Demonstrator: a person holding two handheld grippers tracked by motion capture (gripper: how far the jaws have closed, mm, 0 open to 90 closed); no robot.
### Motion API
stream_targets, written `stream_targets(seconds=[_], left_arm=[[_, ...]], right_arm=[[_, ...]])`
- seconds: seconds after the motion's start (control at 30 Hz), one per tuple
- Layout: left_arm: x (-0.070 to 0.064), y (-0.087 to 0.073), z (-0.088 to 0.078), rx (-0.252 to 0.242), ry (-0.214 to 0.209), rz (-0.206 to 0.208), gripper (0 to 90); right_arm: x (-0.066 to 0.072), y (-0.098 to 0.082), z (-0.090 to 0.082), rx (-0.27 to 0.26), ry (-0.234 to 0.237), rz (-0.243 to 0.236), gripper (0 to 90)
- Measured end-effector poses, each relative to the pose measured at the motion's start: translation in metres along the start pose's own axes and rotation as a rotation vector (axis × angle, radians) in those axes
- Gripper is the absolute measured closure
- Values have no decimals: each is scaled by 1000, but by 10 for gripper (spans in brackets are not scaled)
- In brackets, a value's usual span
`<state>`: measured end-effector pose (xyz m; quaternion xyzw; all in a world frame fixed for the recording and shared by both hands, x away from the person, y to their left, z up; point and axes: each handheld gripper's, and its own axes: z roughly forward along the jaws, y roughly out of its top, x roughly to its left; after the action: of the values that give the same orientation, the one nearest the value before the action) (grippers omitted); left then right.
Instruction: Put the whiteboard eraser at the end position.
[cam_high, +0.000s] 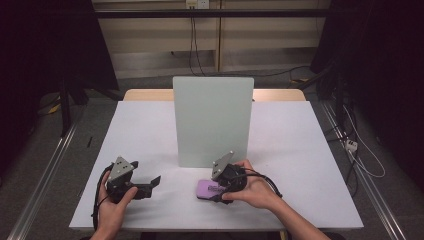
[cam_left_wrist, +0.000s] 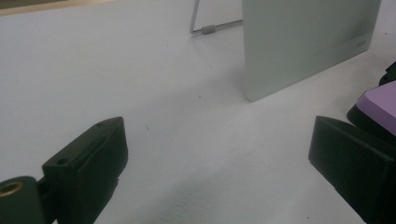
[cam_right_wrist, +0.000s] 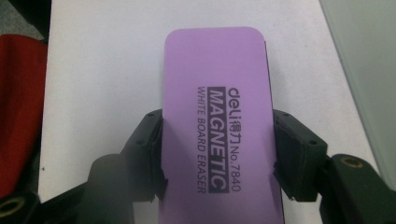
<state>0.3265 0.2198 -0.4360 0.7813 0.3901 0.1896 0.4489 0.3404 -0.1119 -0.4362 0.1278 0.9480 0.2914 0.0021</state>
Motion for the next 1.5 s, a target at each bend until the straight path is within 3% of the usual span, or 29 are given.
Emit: stream_targets(seconds=[0.3, 0.5, 0.93, 1.5], left_arm=[[0, 0, -1, -3, 1, 1, 47], [1, 0, -1, -5, 2, -4, 47], [2, 0, -1, -5, 6, -6, 47], [2, 1, -1, -8, 8, -1, 47]], right_arm=[[0, -4, 1, -23, -1, 33, 405], [-1, -5, 1, -24, 2, 27, 393], [-3, -6, -4, -78, -30, 81, 151], [-2, -11, -17, -175, -78, 128, 77]])
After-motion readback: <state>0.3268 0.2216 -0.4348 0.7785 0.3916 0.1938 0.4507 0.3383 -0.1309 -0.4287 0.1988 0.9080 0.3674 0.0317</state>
